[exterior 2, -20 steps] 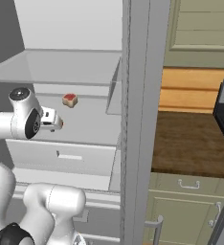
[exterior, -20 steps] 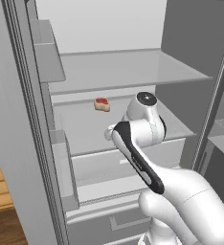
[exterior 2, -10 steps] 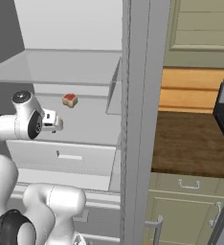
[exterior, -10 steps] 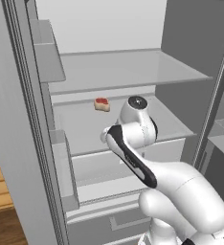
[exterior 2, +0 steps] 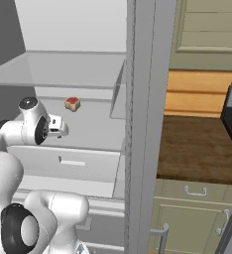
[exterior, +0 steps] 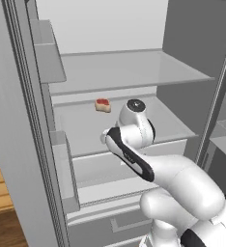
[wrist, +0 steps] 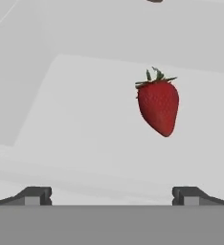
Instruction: Take the strawberry from the fridge and place it on top of the pancake, located on the dining counter.
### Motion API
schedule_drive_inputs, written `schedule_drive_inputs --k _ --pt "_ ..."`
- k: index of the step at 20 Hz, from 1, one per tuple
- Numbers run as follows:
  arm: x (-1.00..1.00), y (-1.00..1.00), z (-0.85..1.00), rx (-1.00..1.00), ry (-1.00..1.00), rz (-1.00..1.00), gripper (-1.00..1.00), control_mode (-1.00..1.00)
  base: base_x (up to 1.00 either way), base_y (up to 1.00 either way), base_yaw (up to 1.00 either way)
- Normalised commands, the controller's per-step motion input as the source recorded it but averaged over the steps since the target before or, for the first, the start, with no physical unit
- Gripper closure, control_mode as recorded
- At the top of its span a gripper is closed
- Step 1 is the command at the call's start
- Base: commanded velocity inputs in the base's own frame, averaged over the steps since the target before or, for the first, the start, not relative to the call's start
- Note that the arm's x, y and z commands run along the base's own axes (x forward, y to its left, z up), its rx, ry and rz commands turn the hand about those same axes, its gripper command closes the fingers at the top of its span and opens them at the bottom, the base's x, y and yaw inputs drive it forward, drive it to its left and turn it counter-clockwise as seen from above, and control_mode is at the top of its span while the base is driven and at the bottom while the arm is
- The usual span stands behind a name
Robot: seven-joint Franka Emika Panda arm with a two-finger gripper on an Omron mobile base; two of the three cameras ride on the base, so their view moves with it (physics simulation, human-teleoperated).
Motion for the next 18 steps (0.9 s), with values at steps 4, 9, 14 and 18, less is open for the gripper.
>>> schedule_drive_inputs --k 4,9,14,18 --pt "0.24 0.00 -0.15 0.00 0.00 0.00 -1.00 -1.00 0.00 0.00 0.00" --pt "0.25 0.01 0.00 0.00 0.00 0.00 -1.00 -1.00 0.00 0.00 0.00" --pt "0.37 0.02 0.00 0.00 0.00 -0.01 -1.00 -1.00 0.00 0.00 0.00" --pt "0.41 0.08 0.00 0.00 0.00 -0.03 -1.00 -1.00 0.00 0.00 0.00"
